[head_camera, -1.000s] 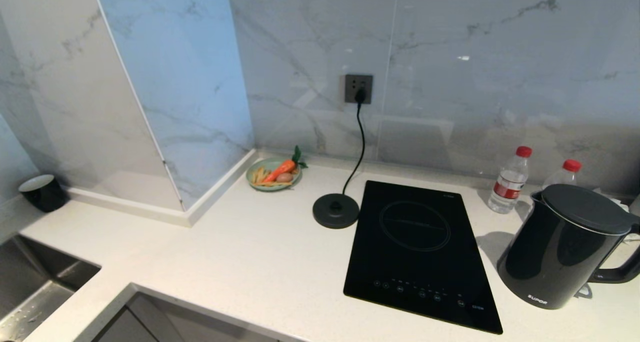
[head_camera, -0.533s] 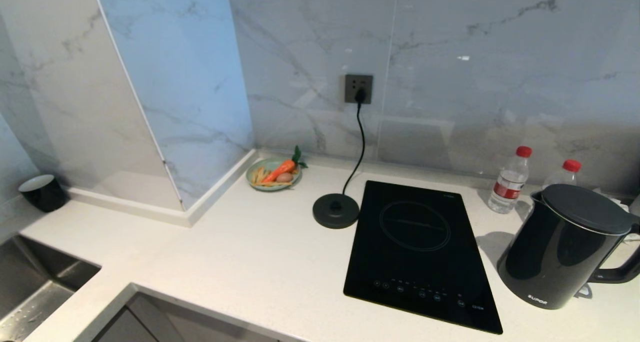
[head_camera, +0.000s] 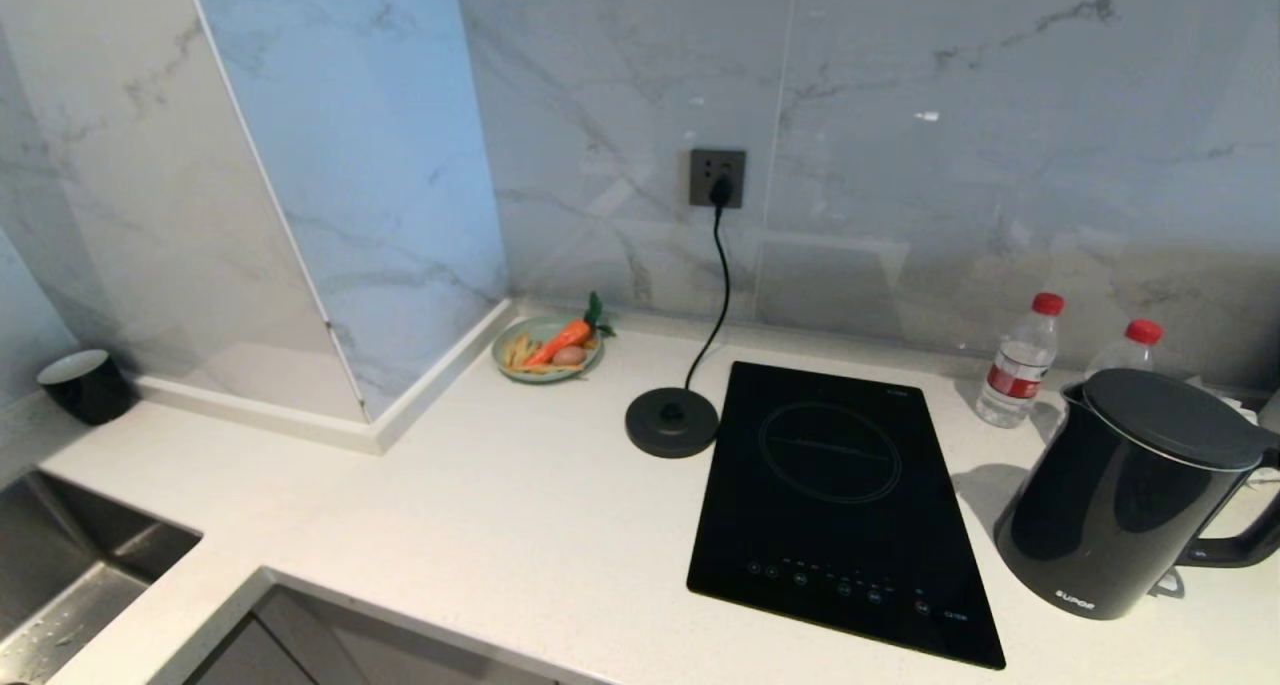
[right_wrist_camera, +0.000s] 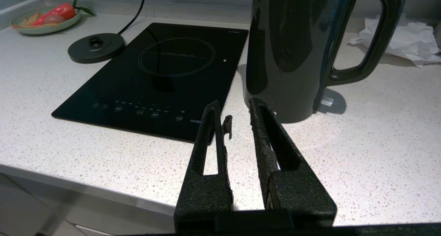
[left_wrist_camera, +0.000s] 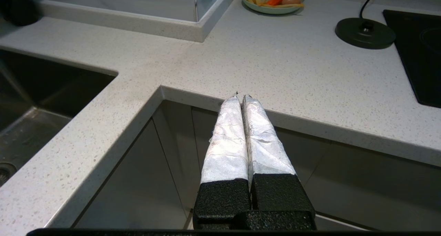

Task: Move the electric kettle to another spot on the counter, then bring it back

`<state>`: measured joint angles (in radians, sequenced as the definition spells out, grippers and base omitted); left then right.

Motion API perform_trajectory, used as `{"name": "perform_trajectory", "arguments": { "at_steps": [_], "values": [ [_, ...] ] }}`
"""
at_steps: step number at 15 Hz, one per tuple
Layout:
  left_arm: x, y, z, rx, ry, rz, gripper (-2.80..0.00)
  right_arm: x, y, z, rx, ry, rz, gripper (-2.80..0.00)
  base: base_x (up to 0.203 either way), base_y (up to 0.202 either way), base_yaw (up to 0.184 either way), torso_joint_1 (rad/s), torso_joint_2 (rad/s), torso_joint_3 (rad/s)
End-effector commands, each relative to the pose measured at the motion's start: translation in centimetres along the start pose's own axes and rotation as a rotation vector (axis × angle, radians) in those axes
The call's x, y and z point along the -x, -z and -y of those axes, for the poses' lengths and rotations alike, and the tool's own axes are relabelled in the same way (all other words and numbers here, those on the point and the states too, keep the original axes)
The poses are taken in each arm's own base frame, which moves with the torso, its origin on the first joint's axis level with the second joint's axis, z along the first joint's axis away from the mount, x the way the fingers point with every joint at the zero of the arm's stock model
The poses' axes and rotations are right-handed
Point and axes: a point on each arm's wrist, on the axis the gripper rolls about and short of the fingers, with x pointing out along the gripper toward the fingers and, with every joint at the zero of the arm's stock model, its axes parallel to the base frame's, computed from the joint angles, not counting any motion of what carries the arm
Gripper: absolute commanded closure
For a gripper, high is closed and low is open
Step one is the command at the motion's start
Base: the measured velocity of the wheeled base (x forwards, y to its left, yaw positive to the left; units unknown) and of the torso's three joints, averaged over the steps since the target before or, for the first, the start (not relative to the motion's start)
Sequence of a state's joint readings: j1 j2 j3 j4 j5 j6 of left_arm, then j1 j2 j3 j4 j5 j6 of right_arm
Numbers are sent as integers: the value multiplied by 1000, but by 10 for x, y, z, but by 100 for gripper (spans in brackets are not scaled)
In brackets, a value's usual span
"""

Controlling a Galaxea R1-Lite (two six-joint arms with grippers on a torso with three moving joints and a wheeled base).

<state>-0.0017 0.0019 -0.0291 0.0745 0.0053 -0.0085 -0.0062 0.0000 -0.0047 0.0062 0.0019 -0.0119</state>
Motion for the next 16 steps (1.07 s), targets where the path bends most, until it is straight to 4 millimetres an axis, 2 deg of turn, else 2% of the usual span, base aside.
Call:
{"name": "perform_trajectory", "arguments": {
  "at_steps": [1,9,14,16],
  "values": [
    [0,0,0,1,-1,0,0,0,0,0,0,-1,0,0,0,0,0,0,0,0],
    [0,0,0,1,-1,0,0,0,0,0,-1,-1,0,0,0,0,0,0,0,0],
    [0,0,0,1,-1,-1,0,0,0,0,0,-1,0,0,3,2,-124,3,4,3],
    [0,0,0,1,-1,0,0,0,0,0,0,-1,0,0,0,0,0,0,0,0]
  ]
}}
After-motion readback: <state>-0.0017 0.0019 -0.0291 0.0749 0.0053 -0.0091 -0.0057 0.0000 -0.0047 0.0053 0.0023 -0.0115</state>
